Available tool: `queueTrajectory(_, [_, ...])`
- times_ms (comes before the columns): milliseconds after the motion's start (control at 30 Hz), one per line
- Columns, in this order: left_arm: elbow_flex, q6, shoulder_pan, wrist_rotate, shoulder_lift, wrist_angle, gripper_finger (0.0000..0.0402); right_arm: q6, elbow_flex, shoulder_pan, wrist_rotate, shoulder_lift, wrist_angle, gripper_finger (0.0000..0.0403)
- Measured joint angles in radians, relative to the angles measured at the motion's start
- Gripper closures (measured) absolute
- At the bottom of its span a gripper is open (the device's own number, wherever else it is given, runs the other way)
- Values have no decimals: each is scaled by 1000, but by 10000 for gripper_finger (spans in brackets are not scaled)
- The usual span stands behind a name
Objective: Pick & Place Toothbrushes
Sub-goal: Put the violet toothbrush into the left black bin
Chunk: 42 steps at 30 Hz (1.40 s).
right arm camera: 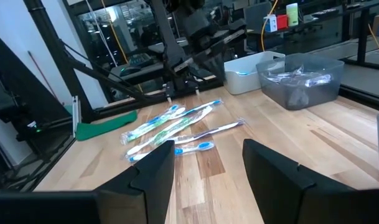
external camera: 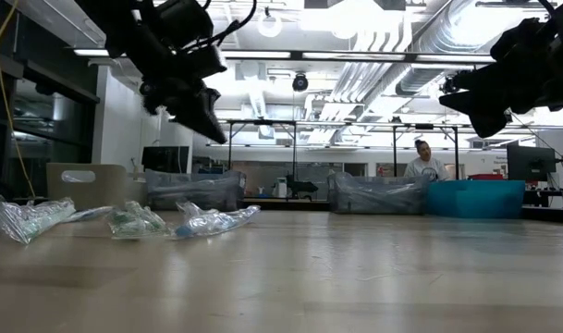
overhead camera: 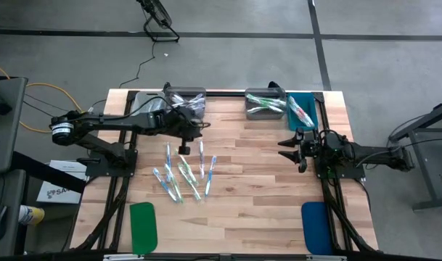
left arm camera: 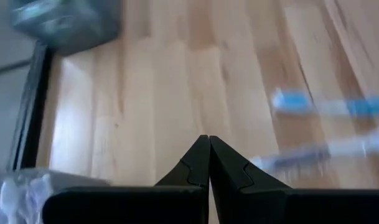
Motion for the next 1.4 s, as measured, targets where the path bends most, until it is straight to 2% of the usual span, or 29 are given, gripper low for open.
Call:
queueTrajectory(200, [0,383,0,25,0,-118,401,0,0,0,1,0,2,220])
queueTrajectory(333, [0,568,0,44,1,-105,393,0,0,0,1,0,2,220])
queueTrajectory(533, [0,684,0,44,30,-85,315,0,0,0,1,0,3,220])
queueTrajectory(633, [0,744,0,42,86,-50,272,0,0,0,1,0,3,220])
queueTrajectory(733, [13,796,0,40,155,-43,247,0,-1,0,1,0,3,220])
queueTrajectory(1000, [69,860,0,78,280,-61,245,0,-1,0,1,0,3,220])
queueTrajectory(1400, [97,908,0,121,367,-112,245,0,-1,0,2,0,4,220])
